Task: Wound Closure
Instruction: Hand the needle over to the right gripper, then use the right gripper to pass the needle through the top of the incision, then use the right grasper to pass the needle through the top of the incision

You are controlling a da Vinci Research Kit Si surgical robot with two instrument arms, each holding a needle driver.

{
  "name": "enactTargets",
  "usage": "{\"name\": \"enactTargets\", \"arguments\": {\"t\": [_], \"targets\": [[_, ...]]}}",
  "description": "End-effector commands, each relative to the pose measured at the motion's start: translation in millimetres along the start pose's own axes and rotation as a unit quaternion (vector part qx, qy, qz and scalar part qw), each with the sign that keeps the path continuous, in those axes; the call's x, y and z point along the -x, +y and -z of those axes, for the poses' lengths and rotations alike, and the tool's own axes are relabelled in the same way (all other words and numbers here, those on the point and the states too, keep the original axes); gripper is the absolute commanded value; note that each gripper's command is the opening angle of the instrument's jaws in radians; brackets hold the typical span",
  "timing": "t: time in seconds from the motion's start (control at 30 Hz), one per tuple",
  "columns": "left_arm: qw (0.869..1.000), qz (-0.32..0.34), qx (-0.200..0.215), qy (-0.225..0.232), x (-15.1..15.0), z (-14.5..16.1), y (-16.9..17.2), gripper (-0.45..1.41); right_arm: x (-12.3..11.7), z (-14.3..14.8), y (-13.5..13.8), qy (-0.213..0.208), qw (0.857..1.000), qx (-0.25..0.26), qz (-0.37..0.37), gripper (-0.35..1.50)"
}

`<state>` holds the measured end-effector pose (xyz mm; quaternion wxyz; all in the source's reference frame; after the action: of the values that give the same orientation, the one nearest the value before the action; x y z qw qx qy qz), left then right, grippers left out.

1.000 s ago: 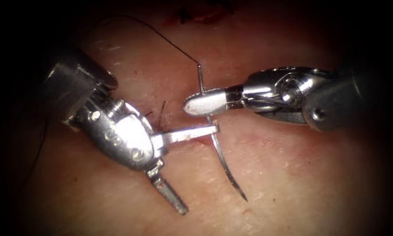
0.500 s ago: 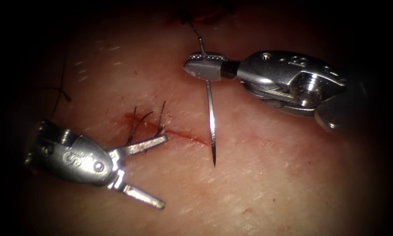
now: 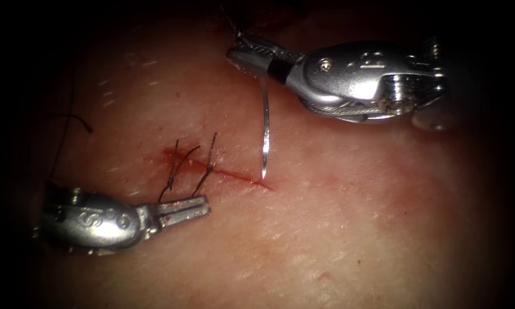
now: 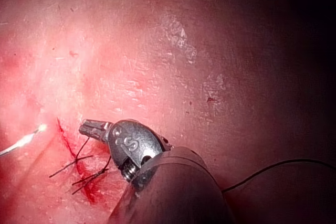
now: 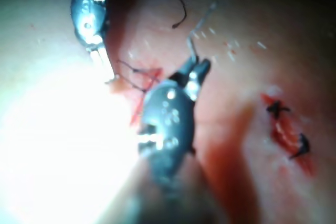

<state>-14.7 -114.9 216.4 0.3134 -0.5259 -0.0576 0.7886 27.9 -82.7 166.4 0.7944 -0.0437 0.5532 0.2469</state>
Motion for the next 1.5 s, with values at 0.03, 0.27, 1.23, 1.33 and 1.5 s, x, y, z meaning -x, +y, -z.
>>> {"name": "enactTargets", "arguments": {"t": [0.03,0.27,1.23,1.33,1.5], "targets": [[1.0,0.004,0.001,0.0,0.3,-0.5,1.9,-0.45,0.5,-0.6,-1.0,0.0,1.0,-0.001,0.002,-0.35],[1.0,0.007,-0.007,-0.002,0.6,-0.6,2.2,-0.45,1.9,-1.9,-2.4,-0.013,0.998,0.048,0.048,-0.35],[1.0,0.003,0.002,-0.022,1.4,-1.7,2.7,-0.45,2.7,-2.0,-3.5,0.012,0.991,0.066,0.114,-0.35],[1.0,0.003,0.002,-0.022,1.4,-1.7,2.7,-0.45,2.7,-2.1,-3.7,0.012,0.991,0.066,0.114,-0.35],[1.0,0.003,0.003,-0.022,1.5,-1.6,2.6,-0.45,2.7,-2.4,-4.2,0.012,0.991,0.068,0.115,-0.35]]}}
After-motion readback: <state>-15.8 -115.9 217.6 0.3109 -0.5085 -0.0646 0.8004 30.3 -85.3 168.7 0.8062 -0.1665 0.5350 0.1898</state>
